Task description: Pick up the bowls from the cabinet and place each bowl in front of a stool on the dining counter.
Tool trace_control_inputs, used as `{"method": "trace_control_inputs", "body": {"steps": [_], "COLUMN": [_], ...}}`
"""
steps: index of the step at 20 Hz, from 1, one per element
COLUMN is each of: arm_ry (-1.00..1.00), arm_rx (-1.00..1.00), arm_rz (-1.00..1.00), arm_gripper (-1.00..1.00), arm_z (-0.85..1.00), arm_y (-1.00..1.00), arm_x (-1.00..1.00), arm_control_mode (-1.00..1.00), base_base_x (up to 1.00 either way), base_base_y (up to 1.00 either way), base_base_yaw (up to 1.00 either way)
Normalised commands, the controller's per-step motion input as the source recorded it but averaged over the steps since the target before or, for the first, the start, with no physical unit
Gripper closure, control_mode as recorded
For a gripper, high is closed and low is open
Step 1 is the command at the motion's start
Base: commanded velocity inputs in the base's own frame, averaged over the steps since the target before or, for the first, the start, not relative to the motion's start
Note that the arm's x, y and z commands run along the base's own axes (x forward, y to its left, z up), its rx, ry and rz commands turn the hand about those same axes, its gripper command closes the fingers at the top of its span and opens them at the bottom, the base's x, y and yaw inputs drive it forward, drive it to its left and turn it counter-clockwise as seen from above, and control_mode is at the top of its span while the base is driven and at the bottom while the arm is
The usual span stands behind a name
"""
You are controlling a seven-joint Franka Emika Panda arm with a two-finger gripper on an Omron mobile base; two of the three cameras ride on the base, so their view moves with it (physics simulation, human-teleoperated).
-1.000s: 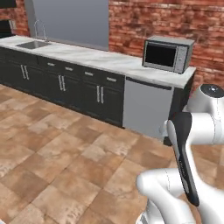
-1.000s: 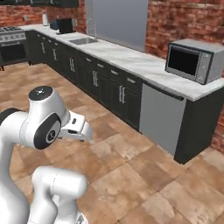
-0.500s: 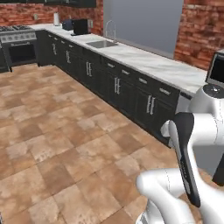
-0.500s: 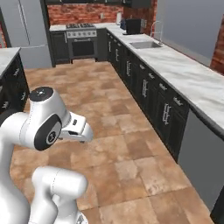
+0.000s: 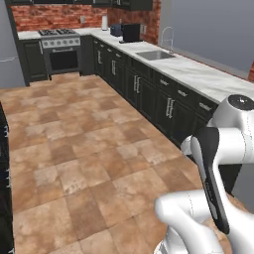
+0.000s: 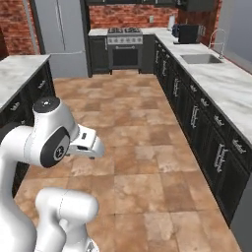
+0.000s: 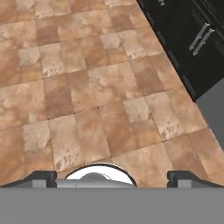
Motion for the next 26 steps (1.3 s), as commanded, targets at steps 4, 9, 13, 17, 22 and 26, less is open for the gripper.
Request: {"method": "trace_control_inputs", "body": {"steps": [4,9,13,17,22,26], "arm_ry": [0.00,0.00,0.00,0.00,0.00,0.00], "arm_rx": [0.00,0.00,0.00,0.00,0.00,0.00], "arm_rz": [0.00,0.00,0.00,0.00,0.00,0.00], "arm_gripper": [-1.00,-1.00,-1.00,-1.00,-1.00,-1.00], "arm_z": [0.00,0.00,0.00,0.00,0.00,0.00], "arm_y": [0.00,0.00,0.00,0.00,0.00,0.00], "arm_x": [0.00,0.00,0.00,0.00,0.00,0.00], "arm_control_mode": [1.00,1.00,1.00,1.00,1.00,1.00], "base_base_x": [1.00,1.00,1.00,1.00,1.00,1.00], "base_base_y": [0.30,0.25,0.27,0.19,0.07,0.18], "base_base_yaw": [0.16,0.10,0.01,0.01,0.00,-0.01]}}
